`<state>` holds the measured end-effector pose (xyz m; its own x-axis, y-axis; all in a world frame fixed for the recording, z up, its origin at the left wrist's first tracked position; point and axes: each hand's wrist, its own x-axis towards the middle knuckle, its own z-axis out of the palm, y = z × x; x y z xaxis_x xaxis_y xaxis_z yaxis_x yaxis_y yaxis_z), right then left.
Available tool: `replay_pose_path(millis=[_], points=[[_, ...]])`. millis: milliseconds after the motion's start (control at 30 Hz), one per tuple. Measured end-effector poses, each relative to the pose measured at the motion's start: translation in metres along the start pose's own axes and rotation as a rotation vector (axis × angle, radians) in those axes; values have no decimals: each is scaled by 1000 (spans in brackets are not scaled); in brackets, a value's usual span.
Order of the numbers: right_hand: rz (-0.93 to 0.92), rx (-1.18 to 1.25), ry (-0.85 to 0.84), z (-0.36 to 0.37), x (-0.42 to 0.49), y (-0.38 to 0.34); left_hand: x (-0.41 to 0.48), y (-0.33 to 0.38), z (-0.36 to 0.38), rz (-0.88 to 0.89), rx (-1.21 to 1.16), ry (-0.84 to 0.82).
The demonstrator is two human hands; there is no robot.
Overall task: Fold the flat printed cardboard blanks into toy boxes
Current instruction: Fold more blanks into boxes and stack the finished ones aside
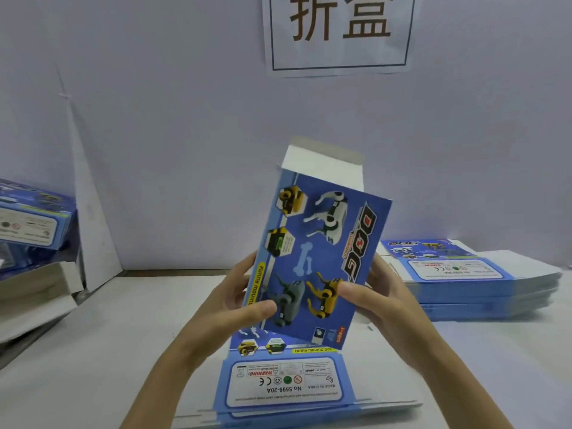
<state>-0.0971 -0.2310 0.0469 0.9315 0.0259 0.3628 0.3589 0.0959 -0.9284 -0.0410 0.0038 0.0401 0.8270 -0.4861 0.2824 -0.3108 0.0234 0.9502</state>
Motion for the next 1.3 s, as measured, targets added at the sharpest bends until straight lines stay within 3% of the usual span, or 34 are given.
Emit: replay_pose_path(millis=[267, 433, 500, 600, 700, 733, 833, 967, 1033, 1100, 1200, 1300], points=[[175, -210, -12, 8, 1, 9, 0, 1, -19, -115, -60, 119], [355, -426, -182, 13, -2, 15, -15, 7, -51, -438, -144, 213], [392, -513, -232, 15, -3, 15, -21, 17, -77, -491, -135, 333], [405, -558, -215, 18, -4, 16, -13, 49, -129, -282, -409, 746], [406, -563, -200, 21, -6, 18, 6, 84, -184, 259, -852, 965], [408, -564, -210, 23, -6, 19, 12, 91, -193, 343, -883, 992], [393, -669, -222, 22, -4, 30, 30, 76, -176, 192, -667, 932], [373, -900, -286, 16, -6, 45, 40, 2, -96, -264, 120, 438], [340, -962, -332, 14, -9, 50, 40, -43, -60, -381, 533, 176], [315, -1003, -452, 14, -13, 58, 35, -74, -30, -466, 716, 4], [309, -1085, -553, 17, -12, 62, 33, -100, -10, -563, 900, -7], [357, -1212, -500, 21, -5, 51, 34, -116, -6, -564, 1020, 76]])
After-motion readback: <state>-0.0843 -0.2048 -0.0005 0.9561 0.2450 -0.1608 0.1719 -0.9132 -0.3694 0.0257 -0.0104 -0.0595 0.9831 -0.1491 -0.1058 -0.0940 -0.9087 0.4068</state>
